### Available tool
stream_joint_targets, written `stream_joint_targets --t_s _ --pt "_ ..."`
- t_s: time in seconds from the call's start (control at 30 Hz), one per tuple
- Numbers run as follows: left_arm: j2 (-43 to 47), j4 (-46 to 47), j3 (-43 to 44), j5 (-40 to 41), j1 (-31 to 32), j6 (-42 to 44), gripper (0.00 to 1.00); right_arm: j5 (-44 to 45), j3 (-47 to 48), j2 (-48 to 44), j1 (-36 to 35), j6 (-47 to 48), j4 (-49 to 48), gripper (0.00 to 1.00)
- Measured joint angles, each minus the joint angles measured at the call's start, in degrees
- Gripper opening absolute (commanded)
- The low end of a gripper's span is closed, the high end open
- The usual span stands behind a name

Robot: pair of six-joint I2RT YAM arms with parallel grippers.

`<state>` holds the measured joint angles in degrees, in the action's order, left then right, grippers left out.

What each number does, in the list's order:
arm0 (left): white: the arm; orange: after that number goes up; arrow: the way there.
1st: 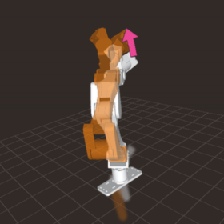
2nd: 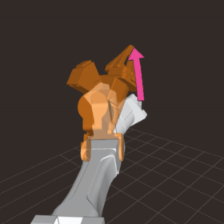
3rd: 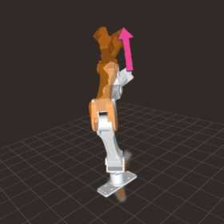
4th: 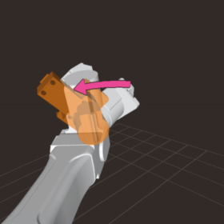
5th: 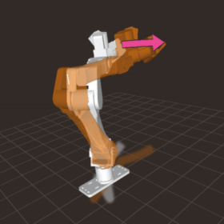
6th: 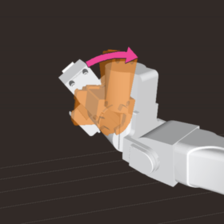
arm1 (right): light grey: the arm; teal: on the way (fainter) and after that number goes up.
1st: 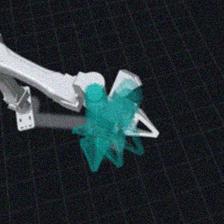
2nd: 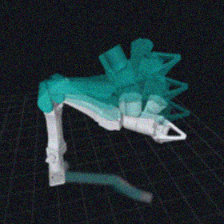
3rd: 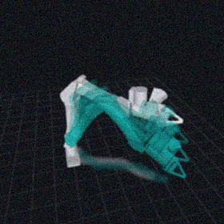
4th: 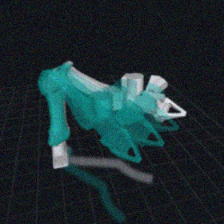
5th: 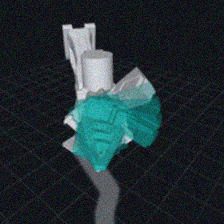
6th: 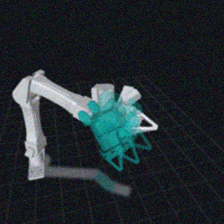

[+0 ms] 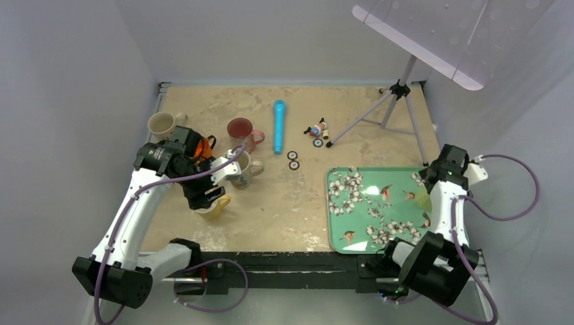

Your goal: Turn the mug right side up

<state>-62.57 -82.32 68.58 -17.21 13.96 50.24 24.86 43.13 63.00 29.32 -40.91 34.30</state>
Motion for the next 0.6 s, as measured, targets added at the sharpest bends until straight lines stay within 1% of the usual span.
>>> stream_joint_targets --t_s 0.13,0.27,0.4,0.5,0.6 --pt "-0.1 0.0 0.0 0.0 0.0 0.0 0.69 -6.2 0.0 0.0 -7.5 -0.2 0.6 0.84" --pt "-0.2 0.0 0.0 0.0 0.0 -0.2 0.69 -10.9 0.3 -0.2 -11.0 1.3 2.5 0.85" --pt "-0.4 0.2 0.0 -0.1 0.0 -0.2 0.69 -10.8 3.3 -0.7 -11.7 3.1 7.6 0.95" --pt "-0.5 0.2 0.0 -0.2 0.0 -0.2 0.69 -7.0 8.3 -2.7 -11.4 4.3 10.4 0.96" --pt "-0.5 0.4 0.0 -0.1 0.0 -0.2 0.69 -4.7 14.3 -2.8 -8.1 6.1 10.6 0.95"
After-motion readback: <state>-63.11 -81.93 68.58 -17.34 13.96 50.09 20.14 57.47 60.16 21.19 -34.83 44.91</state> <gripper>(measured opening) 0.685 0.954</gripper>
